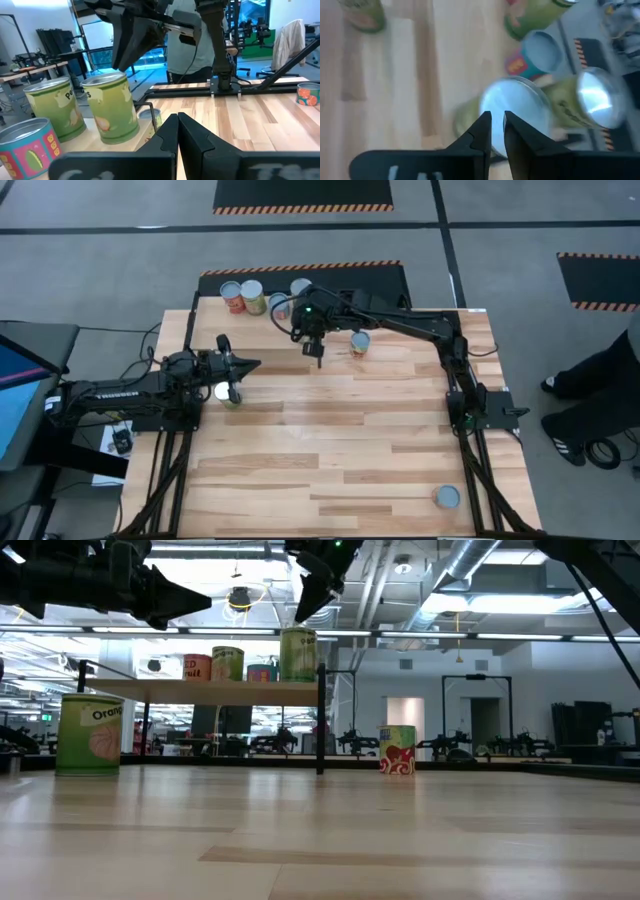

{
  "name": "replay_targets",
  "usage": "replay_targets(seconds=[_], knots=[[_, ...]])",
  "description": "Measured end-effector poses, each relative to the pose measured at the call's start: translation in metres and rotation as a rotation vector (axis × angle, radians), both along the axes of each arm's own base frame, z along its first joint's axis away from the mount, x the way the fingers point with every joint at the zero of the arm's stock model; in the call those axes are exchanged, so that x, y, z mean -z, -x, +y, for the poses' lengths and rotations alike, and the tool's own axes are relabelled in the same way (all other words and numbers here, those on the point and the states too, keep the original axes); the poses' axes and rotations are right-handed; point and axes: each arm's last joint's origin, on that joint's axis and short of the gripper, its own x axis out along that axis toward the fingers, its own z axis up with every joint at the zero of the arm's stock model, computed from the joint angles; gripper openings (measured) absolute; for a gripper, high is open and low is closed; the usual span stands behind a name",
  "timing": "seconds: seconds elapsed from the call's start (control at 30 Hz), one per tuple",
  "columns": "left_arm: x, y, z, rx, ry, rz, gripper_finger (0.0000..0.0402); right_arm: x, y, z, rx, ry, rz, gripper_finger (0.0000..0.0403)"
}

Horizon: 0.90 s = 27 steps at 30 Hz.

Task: Pick and place cans onto a shelf
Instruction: Put the canned pears on the shelf

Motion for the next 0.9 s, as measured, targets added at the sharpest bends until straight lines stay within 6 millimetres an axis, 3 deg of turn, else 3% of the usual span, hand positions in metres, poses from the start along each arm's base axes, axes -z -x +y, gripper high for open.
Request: replay_targets(seconds=[0.13, 0.27, 0.43, 0.67, 0.9], knots=[[0.001, 0.0, 0.0, -0.003, 0.003, 0.015, 0.0, -0.023, 0.013, 0.017, -0.035, 0.127, 0.011, 0.004], [0.004, 0.0, 0.001, -0.022, -0.009, 0.047, 0.0, -0.036, 0.025, 0.033, -0.142, 0.058, -0.071, 0.001], [0.005, 0.0, 0.001, -0.043, -0.015, 0.056, 0.0, 0.011, 0.026, 0.036, -0.152, 0.02, -0.061, 0.0006], [0.003, 0.0, 0.001, -0.043, -0.012, 0.038, 0.0, 0.063, 0.036, 0.03, -0.104, 0.014, -0.2, 0.0008], [0.003, 0.0, 0.001, -0.044, -0.011, 0.036, 0.0, 0.089, 0.025, 0.018, -0.086, 0.01, -0.22, 0.001]])
